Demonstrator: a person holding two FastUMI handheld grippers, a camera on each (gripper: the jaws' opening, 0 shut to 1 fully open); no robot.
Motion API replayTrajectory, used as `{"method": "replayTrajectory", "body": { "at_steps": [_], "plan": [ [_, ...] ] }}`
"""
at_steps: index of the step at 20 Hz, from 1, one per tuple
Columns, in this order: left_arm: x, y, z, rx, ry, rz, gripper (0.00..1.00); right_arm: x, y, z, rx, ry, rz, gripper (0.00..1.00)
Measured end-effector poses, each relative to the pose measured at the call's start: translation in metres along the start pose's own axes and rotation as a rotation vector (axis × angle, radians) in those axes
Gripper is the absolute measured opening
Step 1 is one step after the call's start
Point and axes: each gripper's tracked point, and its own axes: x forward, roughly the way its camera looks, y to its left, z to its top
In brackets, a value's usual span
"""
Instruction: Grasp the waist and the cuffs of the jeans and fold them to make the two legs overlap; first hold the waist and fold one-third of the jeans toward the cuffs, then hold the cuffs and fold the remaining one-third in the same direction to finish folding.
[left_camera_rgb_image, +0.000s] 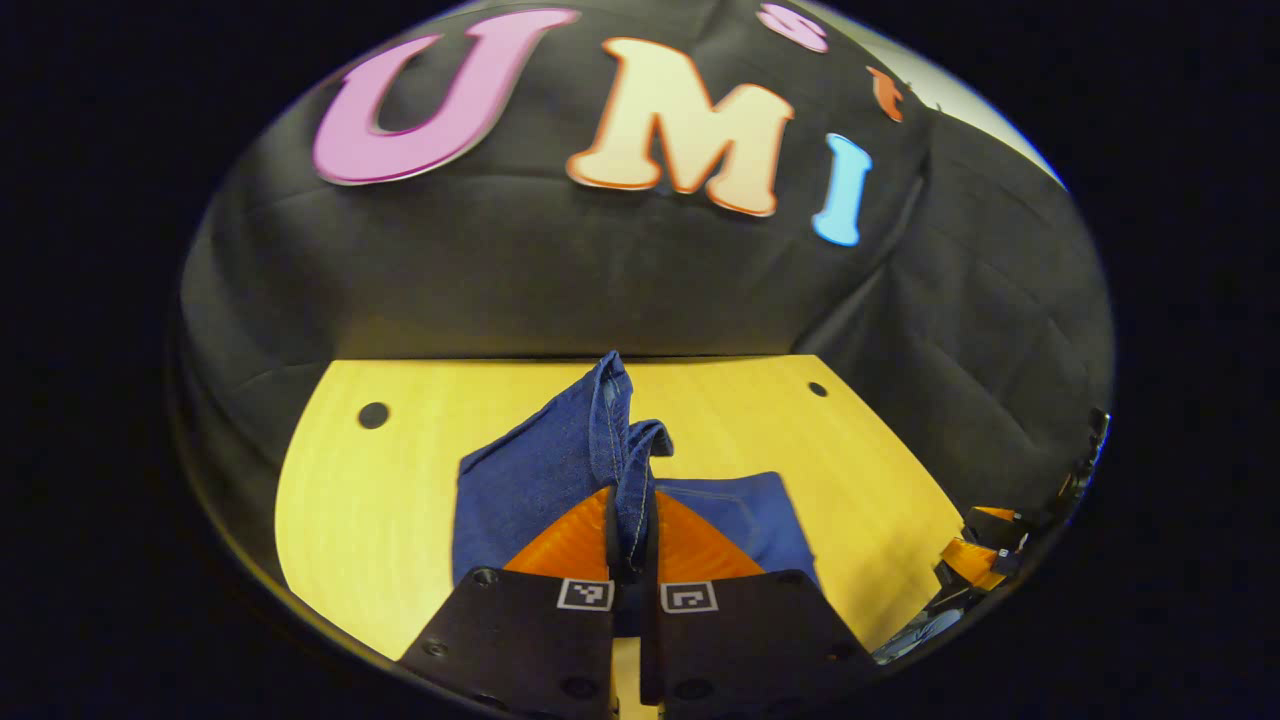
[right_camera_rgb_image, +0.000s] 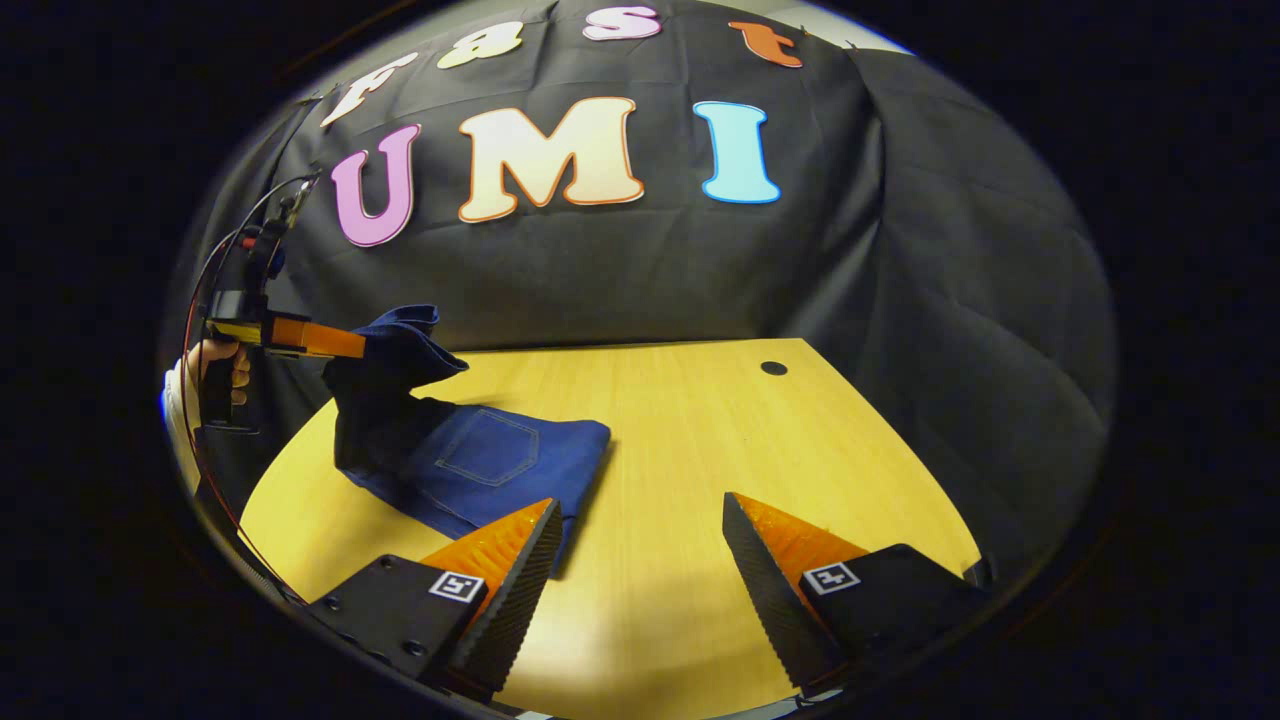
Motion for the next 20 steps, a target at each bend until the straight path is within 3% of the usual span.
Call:
{"method": "replayTrajectory", "body": {
  "at_steps": [3,5,8,13,14,15,18,19,20],
  "plan": [
    [0.016,-0.068,-0.008,0.089,0.026,-0.057,0.03,-0.003,-0.031,-0.005,0.009,0.006,-0.023,0.99],
    [0.032,-0.098,-0.038,0.124,0.08,-0.072,0.03,-0.006,-0.046,-0.007,0.017,0.003,-0.03,0.99],
    [0.061,-0.114,-0.103,0.208,0.189,-0.034,0.0,-0.009,-0.06,-0.009,0.025,0.004,-0.036,0.99],
    [0.081,-0.1,-0.18,0.244,0.311,0.085,0.04,-0.015,-0.065,-0.01,0.032,0.003,-0.02,0.99],
    [0.086,-0.099,-0.184,0.277,0.307,0.104,0.1,-0.016,-0.064,-0.01,0.032,0.005,-0.013,0.99],
    [0.09,-0.097,-0.19,0.319,0.306,0.128,0.1,-0.017,-0.061,-0.011,0.035,0.007,-0.005,0.96],
    [0.089,-0.091,-0.191,0.45,0.307,0.201,0.32,-0.019,-0.051,-0.007,0.046,0.0,0.015,0.99],
    [0.088,-0.093,-0.19,0.449,0.308,0.212,0.47,-0.02,-0.048,-0.005,0.053,0.0,0.02,0.99],
    [0.084,-0.09,-0.189,0.429,0.316,0.23,0.48,-0.022,-0.043,-0.001,0.062,-0.005,0.026,0.99]
  ]
}}
